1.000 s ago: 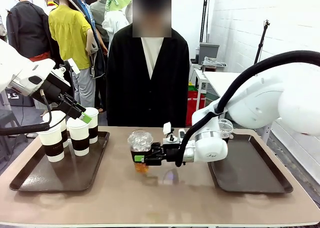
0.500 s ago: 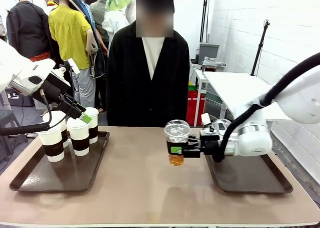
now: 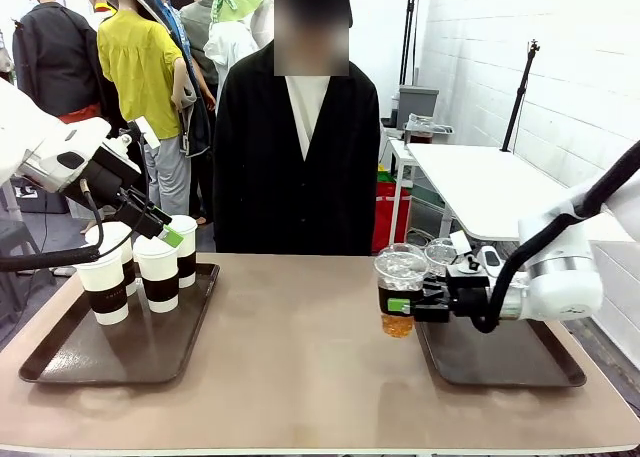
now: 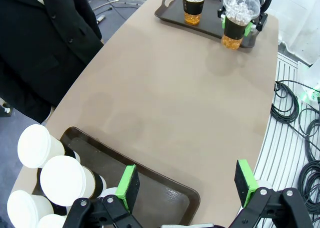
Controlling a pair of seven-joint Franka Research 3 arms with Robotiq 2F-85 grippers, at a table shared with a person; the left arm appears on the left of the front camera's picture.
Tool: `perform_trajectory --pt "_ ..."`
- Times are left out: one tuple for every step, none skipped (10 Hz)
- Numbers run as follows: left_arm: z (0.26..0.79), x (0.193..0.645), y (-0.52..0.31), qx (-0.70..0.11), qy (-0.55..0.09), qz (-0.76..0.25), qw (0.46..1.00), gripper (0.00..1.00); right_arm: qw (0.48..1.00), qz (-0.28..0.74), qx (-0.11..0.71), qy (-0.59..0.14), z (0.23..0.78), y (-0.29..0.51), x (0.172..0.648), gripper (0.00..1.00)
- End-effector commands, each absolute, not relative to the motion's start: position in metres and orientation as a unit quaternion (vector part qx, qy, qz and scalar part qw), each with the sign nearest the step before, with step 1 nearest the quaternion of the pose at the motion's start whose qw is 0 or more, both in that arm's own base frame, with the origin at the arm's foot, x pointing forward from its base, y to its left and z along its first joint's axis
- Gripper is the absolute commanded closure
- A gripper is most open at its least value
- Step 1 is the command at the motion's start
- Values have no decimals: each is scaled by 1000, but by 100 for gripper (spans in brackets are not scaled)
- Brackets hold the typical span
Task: Distribute the coffee onto the tray.
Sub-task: Pick up another iced Americano from the middle of the table and place it on the right Handle tray.
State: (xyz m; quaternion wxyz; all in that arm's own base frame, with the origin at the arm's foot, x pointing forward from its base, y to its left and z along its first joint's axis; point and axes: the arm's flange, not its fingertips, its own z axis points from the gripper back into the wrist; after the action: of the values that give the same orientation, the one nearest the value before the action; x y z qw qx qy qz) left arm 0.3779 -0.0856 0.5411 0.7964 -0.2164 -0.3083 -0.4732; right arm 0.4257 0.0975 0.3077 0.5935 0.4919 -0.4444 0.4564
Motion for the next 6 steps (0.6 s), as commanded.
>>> perform_trajectory --pt "540 379 -84 -226 -314 -479 788 0 583 451 507 -446 313 73 418 38" --pt "540 379 -84 -226 -314 -479 788 0 582 450 510 -445 309 61 417 38" --pt "540 379 -84 -226 -314 -479 788 0 583 448 509 -448 305 49 416 38" --pt "540 379 -84 -226 -314 -479 788 0 584 445 508 -450 302 39 415 38" --pt "540 379 -84 -226 -314 -479 788 0 587 444 502 -454 299 26 416 38" --pt "540 379 -84 -226 -314 -479 788 0 590 443 500 -453 293 16 418 38"
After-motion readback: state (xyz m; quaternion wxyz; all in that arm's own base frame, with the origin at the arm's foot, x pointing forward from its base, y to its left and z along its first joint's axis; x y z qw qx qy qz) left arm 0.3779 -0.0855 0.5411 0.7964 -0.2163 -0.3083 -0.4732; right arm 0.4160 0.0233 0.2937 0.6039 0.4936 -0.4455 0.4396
